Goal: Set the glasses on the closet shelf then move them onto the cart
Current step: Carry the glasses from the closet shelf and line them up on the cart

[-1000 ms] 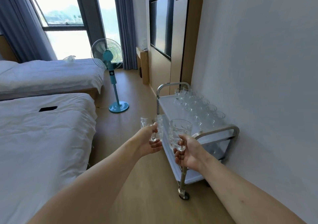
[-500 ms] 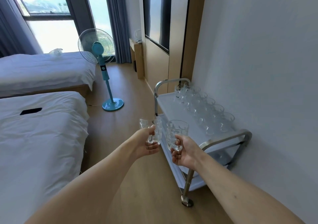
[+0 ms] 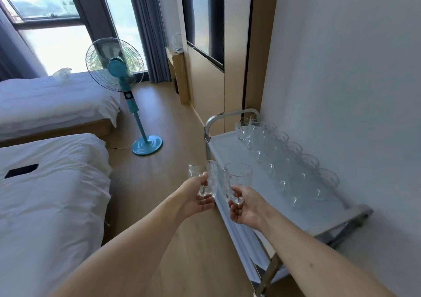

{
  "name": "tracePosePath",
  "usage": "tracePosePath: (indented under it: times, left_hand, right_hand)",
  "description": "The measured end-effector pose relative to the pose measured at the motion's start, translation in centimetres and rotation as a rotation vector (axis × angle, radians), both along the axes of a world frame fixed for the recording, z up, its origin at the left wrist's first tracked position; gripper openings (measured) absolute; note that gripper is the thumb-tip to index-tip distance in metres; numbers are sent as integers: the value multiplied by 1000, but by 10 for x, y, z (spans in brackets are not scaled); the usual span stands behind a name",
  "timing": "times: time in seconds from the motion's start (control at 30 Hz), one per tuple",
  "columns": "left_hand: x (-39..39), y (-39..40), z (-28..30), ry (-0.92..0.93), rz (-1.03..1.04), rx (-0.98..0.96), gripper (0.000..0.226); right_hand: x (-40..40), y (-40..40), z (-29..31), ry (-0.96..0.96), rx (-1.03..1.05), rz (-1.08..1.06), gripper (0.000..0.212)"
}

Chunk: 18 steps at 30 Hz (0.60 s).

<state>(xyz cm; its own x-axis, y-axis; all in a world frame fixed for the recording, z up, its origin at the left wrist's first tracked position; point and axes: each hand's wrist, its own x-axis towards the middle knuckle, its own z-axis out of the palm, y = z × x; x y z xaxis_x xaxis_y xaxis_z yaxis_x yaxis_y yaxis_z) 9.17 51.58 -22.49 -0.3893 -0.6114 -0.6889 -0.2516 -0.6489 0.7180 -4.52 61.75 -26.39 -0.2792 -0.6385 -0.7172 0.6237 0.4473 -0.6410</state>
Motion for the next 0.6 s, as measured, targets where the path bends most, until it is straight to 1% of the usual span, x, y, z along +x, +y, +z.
tracePosePath:
  times: [0.17, 0.3, 0.6]
  left_hand:
    - [-20, -43, -10, 3, -26, 23, 33]
    - [-28, -82, -19, 14, -69, 41, 34]
    - [-38, -181, -36, 22, -214, 88, 36]
  right_hand:
    - [-17, -39, -9, -20, 25, -42, 15]
    - [-23, -71, -16, -35, 38, -92, 19]
    - [-10, -151, -26, -61, 9, -275, 15]
